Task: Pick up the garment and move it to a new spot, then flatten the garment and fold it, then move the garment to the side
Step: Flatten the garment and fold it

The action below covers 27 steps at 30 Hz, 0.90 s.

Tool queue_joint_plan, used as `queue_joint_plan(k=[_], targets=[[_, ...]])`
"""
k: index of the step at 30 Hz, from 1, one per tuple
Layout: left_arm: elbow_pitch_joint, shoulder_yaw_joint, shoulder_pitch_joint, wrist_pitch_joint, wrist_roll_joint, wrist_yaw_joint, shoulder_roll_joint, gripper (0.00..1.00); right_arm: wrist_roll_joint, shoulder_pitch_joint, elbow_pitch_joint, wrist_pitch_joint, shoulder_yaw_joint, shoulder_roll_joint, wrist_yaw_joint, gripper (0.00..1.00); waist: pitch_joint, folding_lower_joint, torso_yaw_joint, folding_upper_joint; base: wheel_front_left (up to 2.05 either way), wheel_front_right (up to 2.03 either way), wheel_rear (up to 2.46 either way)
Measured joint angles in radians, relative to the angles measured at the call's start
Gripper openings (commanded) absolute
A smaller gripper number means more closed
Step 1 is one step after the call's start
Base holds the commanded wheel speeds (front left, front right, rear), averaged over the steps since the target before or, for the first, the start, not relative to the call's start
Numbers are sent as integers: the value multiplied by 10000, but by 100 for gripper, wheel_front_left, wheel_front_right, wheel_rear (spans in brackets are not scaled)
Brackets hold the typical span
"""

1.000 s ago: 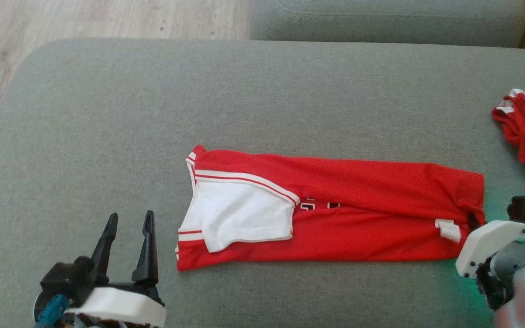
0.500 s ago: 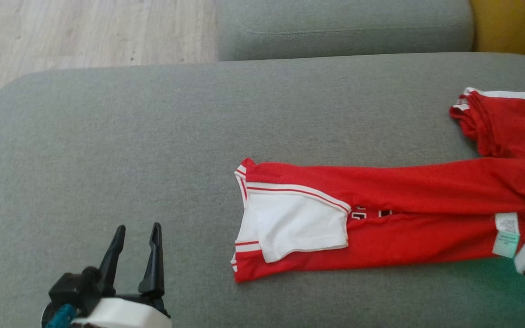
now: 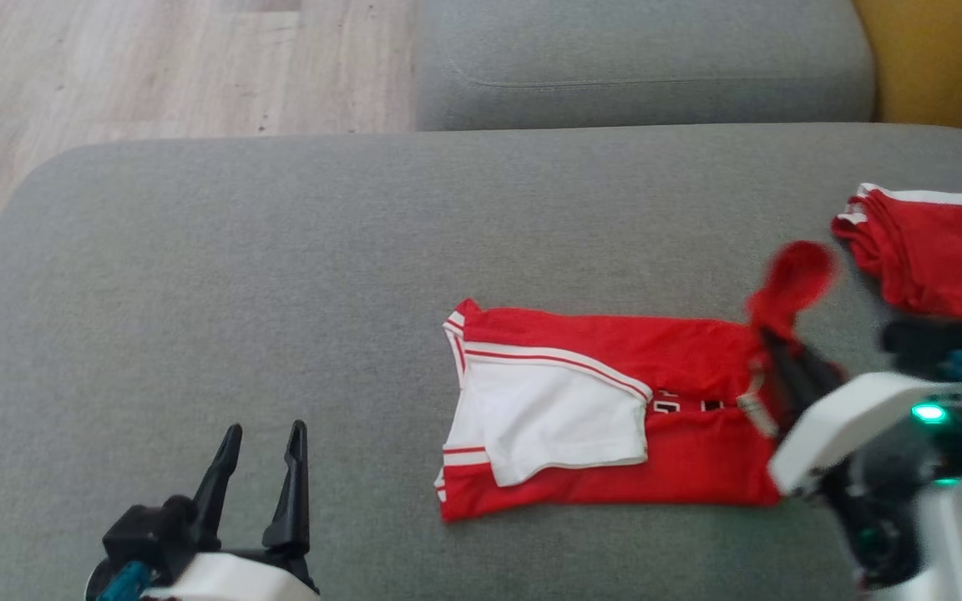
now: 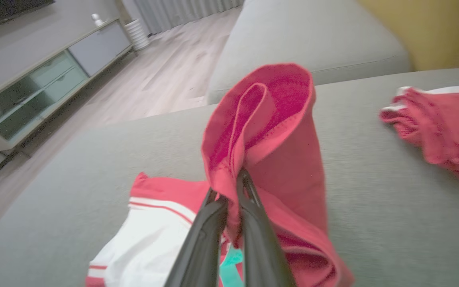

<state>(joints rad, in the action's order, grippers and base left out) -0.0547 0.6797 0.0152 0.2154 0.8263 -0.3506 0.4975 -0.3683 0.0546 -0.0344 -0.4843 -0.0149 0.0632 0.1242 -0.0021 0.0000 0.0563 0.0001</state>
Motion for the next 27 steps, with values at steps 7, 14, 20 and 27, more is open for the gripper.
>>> queue_joint_plan(k=[7, 14, 20, 27], targets=[[-6, 21, 2, -44, 0, -2, 8, 100, -548, 101, 598, 240, 1490, -127, 0, 0, 38, 0, 360, 0, 0, 0, 0], [38, 90, 84, -44, -2, 94, -63, 100, -1657, 1041, 2119, 1131, 2993, -125, 0, 0, 295, 1, 865, 0, 0, 0, 0], [238, 174, 439, -29, -4, 265, -297, 100, -2015, 1830, 3528, 1653, 3678, -123, 0, 0, 534, 1, 1337, 0, 0, 0, 0], [587, 267, 570, 38, -4, 431, -489, 100, -2652, 2461, 4842, 2138, 4360, -104, 0, 26, 662, 1, 1626, 0, 0, 0, 0]])
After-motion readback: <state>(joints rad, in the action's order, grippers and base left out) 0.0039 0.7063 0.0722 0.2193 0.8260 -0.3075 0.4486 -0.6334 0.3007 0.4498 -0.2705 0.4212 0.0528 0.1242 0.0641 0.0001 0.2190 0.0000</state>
